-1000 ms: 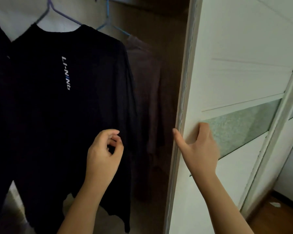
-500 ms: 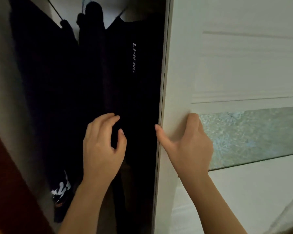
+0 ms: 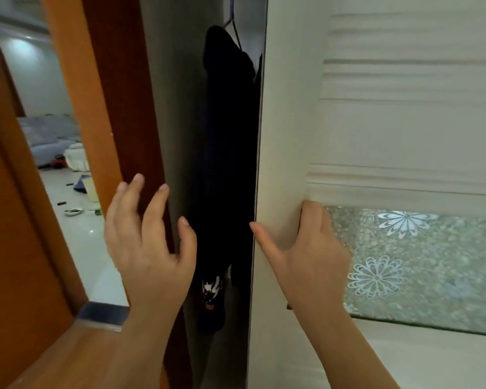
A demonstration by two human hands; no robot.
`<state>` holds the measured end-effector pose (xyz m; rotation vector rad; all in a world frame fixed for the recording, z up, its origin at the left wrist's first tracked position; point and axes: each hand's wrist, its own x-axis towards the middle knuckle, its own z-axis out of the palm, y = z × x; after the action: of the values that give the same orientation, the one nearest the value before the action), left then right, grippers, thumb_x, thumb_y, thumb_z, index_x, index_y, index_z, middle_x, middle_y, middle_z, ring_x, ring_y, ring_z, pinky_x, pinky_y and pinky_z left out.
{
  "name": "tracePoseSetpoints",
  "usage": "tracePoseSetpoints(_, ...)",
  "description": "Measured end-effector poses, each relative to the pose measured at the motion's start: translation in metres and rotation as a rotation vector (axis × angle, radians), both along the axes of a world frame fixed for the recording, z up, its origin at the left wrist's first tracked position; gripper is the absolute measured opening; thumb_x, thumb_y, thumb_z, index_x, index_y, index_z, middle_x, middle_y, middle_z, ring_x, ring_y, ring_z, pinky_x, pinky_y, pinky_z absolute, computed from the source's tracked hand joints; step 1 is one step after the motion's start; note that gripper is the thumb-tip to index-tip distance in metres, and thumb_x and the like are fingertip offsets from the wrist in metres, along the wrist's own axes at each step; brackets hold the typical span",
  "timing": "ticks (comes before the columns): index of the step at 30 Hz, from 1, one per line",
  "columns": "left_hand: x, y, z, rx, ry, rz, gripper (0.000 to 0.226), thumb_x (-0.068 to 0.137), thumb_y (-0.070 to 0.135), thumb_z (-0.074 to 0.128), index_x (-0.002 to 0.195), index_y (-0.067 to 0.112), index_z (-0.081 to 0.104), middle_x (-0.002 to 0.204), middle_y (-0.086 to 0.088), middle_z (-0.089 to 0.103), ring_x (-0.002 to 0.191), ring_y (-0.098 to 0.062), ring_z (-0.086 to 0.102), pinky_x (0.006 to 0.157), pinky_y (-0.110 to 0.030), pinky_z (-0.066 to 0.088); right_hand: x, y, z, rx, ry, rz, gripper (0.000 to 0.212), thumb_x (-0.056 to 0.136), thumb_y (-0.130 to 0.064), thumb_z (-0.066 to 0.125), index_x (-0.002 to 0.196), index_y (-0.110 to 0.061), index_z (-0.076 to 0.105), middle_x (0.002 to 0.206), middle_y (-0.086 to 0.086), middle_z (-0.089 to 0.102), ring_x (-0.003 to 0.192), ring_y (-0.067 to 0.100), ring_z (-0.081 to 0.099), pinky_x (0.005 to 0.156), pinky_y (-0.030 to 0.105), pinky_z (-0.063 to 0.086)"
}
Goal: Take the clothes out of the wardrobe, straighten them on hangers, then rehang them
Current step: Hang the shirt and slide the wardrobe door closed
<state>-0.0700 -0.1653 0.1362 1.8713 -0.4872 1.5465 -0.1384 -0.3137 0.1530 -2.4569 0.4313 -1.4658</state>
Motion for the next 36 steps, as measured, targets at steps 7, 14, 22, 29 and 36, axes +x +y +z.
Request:
tracePoseSetpoints(7,0.010,0.029,-0.006,-0.021,0.109,0.095,0.054,0.085,0.015,0.056,0.134,0.006,0.035,0.140,-0.028,0.036,0.131,-0.033,0.031,0.105,-0.048,0.035,0.023,0.031,-0.004,-0.063,0.009,0.156,0.040,0.081,-0.048,0.047,0.089,-0.010,0.049,0.070,0.005,0.060,0.040,0.017,0.051,0.044,0.003,0.008)
tracePoseSetpoints(14,0.017,0.042,-0.002,-0.347,0.546,-0.176,0.067,0.088,0.018,0.057,0.143,0.020,0.020,0.149,0.002,0.029,0.138,-0.015,0.027,0.108,-0.029,0.025,0.047,0.058,-0.006,-0.166,-0.084,0.185,0.037,0.081,-0.044,0.048,0.084,-0.008,0.051,0.065,0.004,0.058,0.039,0.015,0.051,0.033,0.016,0.031)
tracePoseSetpoints(22,0.022,0.042,-0.006,-0.472,0.608,-0.403,0.064,0.086,0.029,0.053,0.142,0.030,0.021,0.140,0.019,0.030,0.127,0.001,0.025,0.109,-0.031,0.028,0.067,0.075,-0.012,-0.190,-0.131,0.235,0.038,0.079,-0.043,0.048,0.084,-0.007,0.058,0.059,-0.001,0.058,0.038,0.009,0.053,0.037,0.011,0.029)
tracePoseSetpoints(29,0.025,0.050,-0.009,-0.515,0.588,-0.496,0.045,0.094,0.014,0.043,0.130,0.037,0.028,0.118,0.037,0.036,0.104,0.028,0.036,0.084,0.003,0.034,0.082,0.092,-0.018,-0.221,-0.173,0.306,0.033,0.080,-0.038,0.047,0.096,-0.010,0.045,0.060,0.000,0.062,0.039,0.008,0.056,0.036,0.013,0.038)
tracePoseSetpoints(36,0.027,0.051,-0.013,-0.513,0.584,-0.531,0.046,0.080,0.034,0.042,0.117,0.055,0.025,0.114,0.046,0.033,0.103,0.033,0.035,0.087,-0.003,0.033,0.084,0.099,-0.018,-0.240,-0.171,0.271,0.035,0.080,-0.039,0.047,0.098,-0.008,0.046,0.060,-0.002,0.063,0.037,0.006,0.055,0.035,0.011,0.037)
